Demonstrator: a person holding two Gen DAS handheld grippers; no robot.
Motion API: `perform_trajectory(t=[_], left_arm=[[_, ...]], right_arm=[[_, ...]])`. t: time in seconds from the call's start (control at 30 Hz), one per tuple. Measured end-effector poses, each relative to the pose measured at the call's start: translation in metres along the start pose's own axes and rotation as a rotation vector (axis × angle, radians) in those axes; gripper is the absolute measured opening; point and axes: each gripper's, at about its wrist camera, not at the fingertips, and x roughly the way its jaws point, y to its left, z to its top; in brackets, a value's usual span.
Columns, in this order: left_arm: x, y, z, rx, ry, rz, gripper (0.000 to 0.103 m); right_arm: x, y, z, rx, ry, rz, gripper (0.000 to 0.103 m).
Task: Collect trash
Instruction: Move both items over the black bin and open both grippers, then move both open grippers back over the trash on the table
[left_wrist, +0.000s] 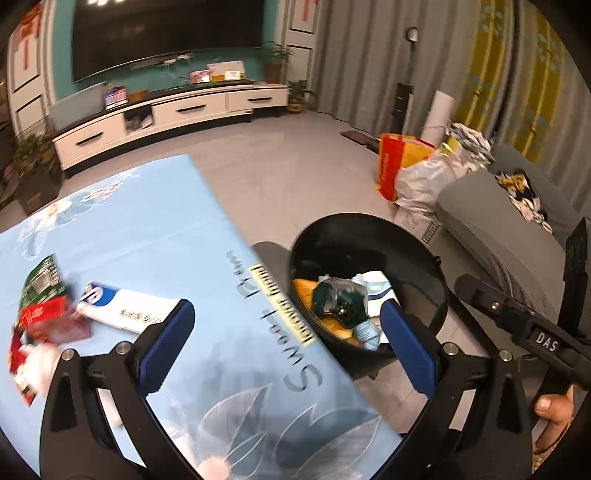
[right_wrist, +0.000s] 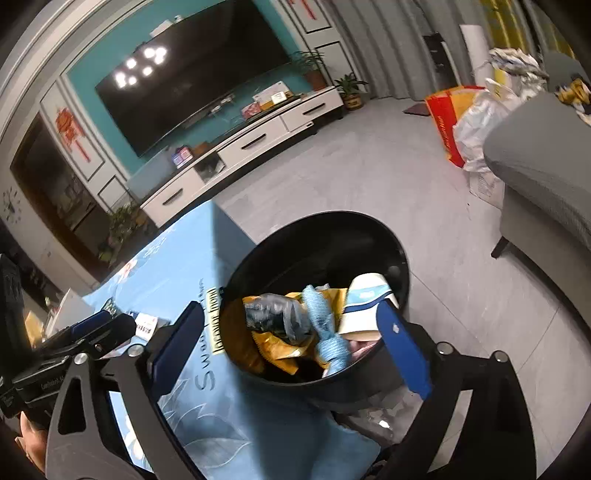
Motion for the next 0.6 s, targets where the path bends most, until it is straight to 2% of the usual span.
perform_trajectory(t=[0.4, 0.6], left_arm=[[-0.078, 0.058, -0.039, -0.118, -0.06, 0.156, 0.1], [-0.108, 0.103, -0.068, -0.209, -0.078, 0.166, 0.1]], right_arm=[[-0.021, 0.08, -0.019, -0.183, 0.022, 0.049, 0.1], [-0.011, 0.121, -0.041, -0.29, 0.109, 0.086, 0.1]])
